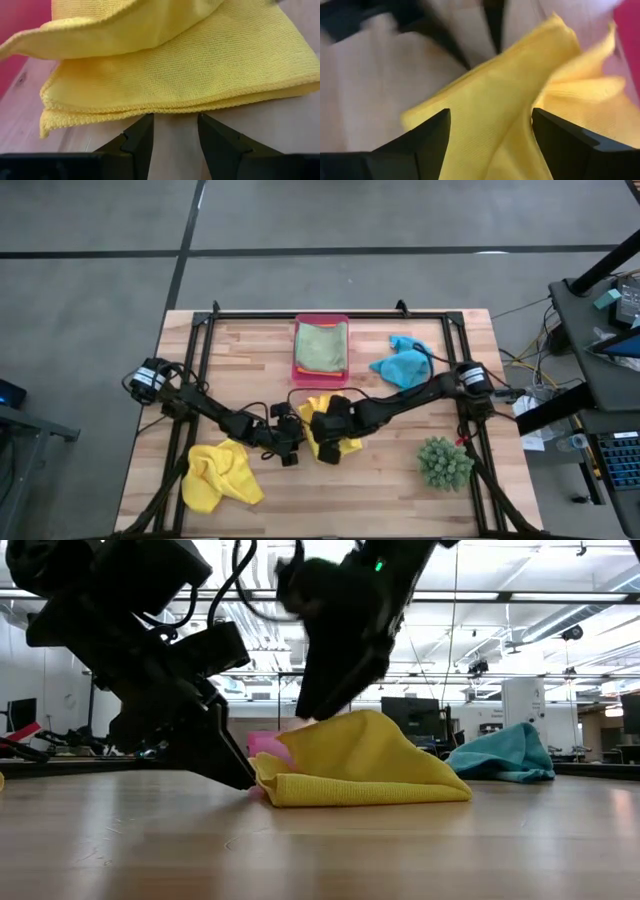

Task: Fold microfiber towels
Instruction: Fold the top yellow towel

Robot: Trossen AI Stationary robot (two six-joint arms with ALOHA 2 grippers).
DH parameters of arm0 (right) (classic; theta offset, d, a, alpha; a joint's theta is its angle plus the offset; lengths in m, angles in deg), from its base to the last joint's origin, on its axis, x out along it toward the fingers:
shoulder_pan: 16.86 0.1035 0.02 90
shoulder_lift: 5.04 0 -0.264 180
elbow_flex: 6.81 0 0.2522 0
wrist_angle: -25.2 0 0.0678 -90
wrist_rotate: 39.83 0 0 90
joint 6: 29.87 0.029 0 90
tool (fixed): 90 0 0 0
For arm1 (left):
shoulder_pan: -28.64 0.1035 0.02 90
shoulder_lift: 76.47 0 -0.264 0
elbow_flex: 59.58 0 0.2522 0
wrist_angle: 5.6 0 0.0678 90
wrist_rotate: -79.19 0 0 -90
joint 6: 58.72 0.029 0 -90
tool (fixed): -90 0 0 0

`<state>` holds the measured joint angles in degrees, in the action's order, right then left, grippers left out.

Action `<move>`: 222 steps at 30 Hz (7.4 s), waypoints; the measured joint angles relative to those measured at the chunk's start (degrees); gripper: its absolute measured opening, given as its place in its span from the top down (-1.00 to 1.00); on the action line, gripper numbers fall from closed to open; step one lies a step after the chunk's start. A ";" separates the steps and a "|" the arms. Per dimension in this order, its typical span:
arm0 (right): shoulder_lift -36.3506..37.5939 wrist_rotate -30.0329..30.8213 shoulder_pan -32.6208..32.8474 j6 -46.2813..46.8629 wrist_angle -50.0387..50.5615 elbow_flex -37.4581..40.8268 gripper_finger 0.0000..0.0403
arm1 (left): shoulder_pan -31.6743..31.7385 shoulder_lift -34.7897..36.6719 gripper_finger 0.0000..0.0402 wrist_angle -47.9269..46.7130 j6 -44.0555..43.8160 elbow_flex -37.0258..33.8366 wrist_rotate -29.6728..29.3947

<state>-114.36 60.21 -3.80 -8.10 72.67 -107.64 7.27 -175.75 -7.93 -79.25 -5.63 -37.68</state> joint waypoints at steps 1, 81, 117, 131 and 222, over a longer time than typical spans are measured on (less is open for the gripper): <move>0.59 -0.12 0.32 -1.53 0.09 0.00 -0.34 | 0.00 0.00 0.31 -0.01 -0.01 -0.01 0.00; 0.77 2.88 7.20 -15.30 -46.32 23.90 0.40 | 0.02 0.07 0.31 0.04 -0.20 -0.07 0.02; -2.32 1.93 7.53 -14.94 -54.76 27.45 0.95 | 0.30 17.07 0.31 -10.83 -6.09 0.80 2.34; 7.26 10.09 9.03 -21.86 -44.47 28.93 0.96 | 3.76 10.83 0.31 -7.18 -11.33 4.02 -0.30; 13.54 14.12 8.92 -21.83 -55.40 44.13 0.96 | 8.92 -3.99 0.92 -14.45 -1.61 12.44 -6.77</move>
<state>-100.83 74.34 5.12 -29.93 17.27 -63.51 16.19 -179.75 -22.38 -80.86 6.81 -44.45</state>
